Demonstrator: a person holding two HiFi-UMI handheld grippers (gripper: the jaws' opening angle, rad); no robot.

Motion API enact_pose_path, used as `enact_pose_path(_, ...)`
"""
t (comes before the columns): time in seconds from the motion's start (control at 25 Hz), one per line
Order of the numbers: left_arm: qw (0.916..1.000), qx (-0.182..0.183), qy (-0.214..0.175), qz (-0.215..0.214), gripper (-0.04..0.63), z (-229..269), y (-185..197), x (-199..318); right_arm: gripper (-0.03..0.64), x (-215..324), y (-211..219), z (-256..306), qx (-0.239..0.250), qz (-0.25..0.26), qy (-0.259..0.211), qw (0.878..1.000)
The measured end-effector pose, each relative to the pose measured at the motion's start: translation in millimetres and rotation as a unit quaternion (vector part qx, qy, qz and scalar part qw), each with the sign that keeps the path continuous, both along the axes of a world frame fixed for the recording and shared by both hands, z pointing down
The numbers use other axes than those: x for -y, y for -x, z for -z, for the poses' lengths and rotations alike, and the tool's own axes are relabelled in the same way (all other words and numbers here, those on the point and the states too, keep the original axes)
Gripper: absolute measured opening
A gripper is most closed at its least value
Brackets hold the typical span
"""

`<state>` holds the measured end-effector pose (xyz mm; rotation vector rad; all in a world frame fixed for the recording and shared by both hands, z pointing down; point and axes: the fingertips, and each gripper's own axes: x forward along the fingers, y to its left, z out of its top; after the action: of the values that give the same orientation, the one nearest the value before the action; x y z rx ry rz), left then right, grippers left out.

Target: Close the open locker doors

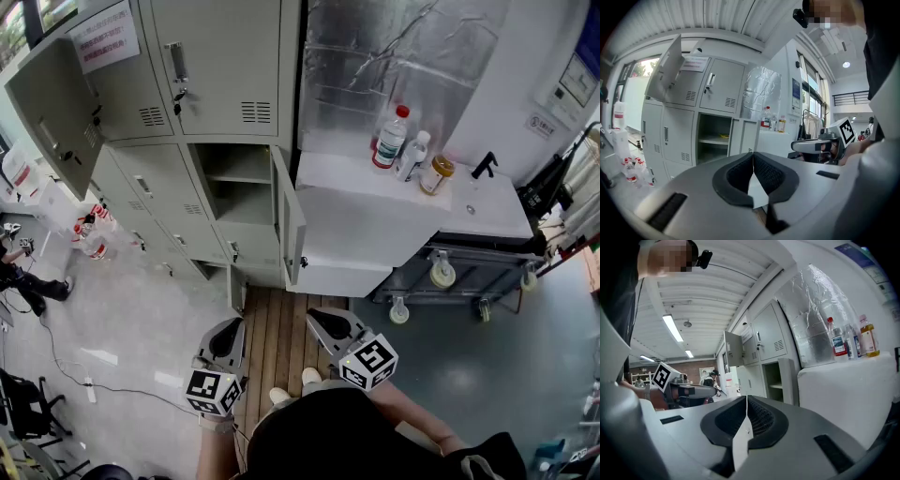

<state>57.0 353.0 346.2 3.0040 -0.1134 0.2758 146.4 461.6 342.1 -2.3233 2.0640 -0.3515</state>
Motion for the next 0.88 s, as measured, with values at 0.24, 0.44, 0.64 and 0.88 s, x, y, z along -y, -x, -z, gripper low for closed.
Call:
enact_pose_path(0.24, 0.9995, -0.007, -0.002, -0.031, 0.02, 2.4, -4.5, -23.5, 0.037, -16.0, -3.0, 1.4, 0.01, -0.023, -0.003, 1.0)
enact_pose_path(0.44, 0.999, -0.005, 0.005, -0.043, 0.02, -5.1, 3.2, -26.0, 0.037, -22.1, 4.4, -0.8, 0.004, -0.039, 0.004, 0.999)
enact_pose_path(0.64, 0.9989, -0.01, 0.008, -0.045, 0.02, -7.8, 14.0, -17.9, 0.038, -24.5, 0.3, 4.9, -0.018, -0.066, 0.001, 0.998)
enact_pose_path(0.88, 0.999, -0.003, 0.017, -0.041, 0.02, -14.2, 15.5, -10.2, 0.038, -17.6, -20.6, 7.7, -0.032, -0.073, 0.003, 0.997)
